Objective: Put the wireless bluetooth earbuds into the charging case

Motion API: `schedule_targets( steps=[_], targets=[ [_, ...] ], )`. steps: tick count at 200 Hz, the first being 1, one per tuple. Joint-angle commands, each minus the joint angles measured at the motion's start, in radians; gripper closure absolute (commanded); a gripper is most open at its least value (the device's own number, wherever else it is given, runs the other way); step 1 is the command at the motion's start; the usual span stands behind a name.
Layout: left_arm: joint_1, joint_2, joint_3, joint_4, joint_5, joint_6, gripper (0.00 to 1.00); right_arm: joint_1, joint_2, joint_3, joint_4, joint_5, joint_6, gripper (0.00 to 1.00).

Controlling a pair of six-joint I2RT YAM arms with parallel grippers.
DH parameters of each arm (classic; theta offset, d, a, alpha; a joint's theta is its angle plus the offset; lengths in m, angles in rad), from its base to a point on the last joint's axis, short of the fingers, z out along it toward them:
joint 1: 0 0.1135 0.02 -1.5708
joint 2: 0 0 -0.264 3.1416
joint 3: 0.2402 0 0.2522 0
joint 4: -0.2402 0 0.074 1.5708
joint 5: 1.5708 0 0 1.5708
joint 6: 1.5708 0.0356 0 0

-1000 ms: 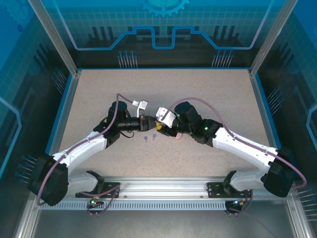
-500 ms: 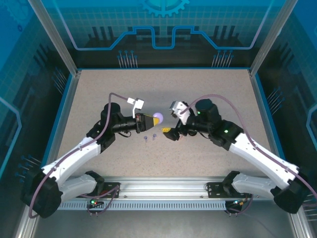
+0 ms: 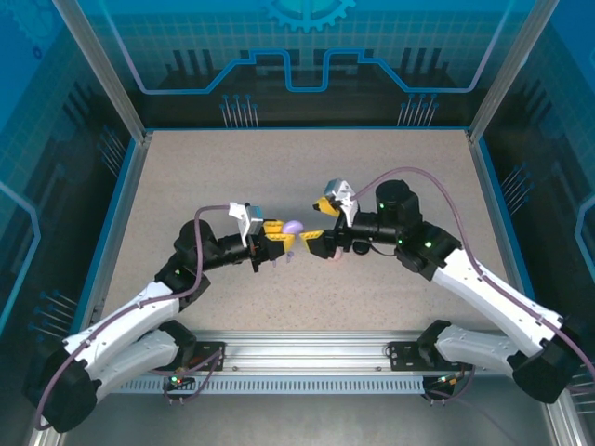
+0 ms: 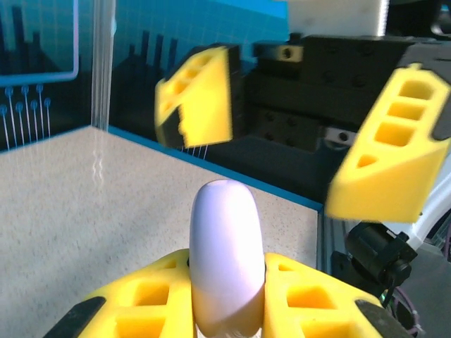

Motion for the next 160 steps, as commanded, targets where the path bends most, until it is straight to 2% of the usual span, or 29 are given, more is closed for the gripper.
schedule_targets(
  steps=[1,31,94,160],
  targets=[
    [-0.008,-0.020,-0.006,0.057,-0.013,0.102,0.90,0.028,0.031,0.061,0.005,0.000,-0.002,0.14],
    [-0.013,-0.025,-0.006,0.046,-0.016,0.108,0.90,0.031,0.052,0.065,0.025,0.022,0.007,0.20],
    [-0.021,-0.028,-0.006,0.046,-0.013,0.118,0.92,0.027,0.067,0.085,0.009,0.094,0.007,0.24],
    [-0.029,-0.019,-0.001,0.026,-0.025,0.135,0.94,-0.004,0.104,0.124,0.012,0.068,0.022,0.25]
  ],
)
